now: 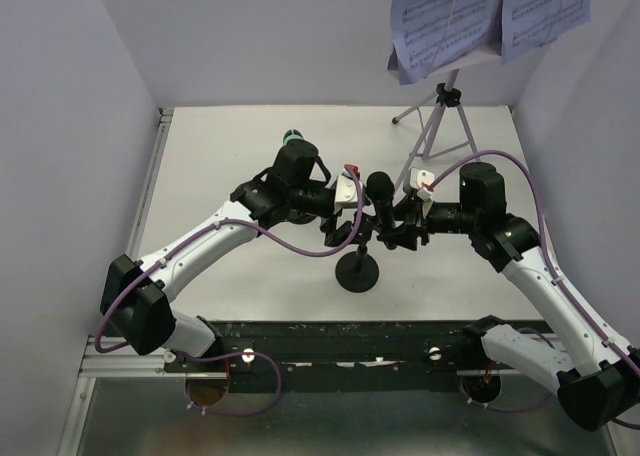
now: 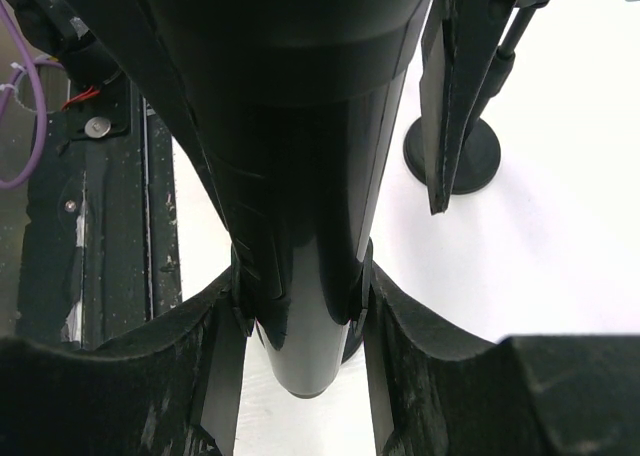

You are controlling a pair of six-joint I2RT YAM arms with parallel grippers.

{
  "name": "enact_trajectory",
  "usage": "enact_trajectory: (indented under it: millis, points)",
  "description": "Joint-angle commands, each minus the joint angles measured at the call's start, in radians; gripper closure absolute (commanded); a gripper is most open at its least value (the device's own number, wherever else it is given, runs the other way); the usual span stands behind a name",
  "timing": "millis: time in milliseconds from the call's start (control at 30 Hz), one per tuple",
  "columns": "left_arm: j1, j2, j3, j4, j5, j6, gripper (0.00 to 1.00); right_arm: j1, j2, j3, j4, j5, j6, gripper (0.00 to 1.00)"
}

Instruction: Pack up the instrument practice props

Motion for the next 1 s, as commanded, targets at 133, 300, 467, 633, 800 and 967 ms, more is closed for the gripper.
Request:
enact_trajectory:
  millis: [133, 300, 467, 633, 800, 967]
  points:
    - [-0.007, 0.006, 0.0, 0.045, 0.056, -0.04, 0.19, 0.009, 0.0, -0.037, -0.023, 0.019, 0.02, 0.79]
    - [-0.007, -0.025, -0.023, 0.088, 0.026, -0.093, 0.28, 0.012, -0.003, -0.041, -0.028, 0.033, 0.018, 0.79]
    - [-0.007, -0.025, -0.047, 0.094, 0.022, -0.112, 0.6, 0.011, -0.001, -0.038, -0.02, 0.046, 0.018, 0.79]
    - [-0.007, -0.031, -0.058, 0.094, 0.019, -0.103, 0.9, 0.011, -0.003, -0.029, -0.037, 0.066, 0.015, 0.66]
    - [-0.004, -0.044, -0.086, 0.114, 0.01, -0.116, 1.0, 0.012, -0.007, 0.009, -0.08, 0.114, 0.037, 0.36]
    - [0.002, -0.06, -0.112, 0.139, -0.001, -0.135, 1.0, 0.012, 0.011, 0.069, -0.063, 0.113, 0.092, 0.29]
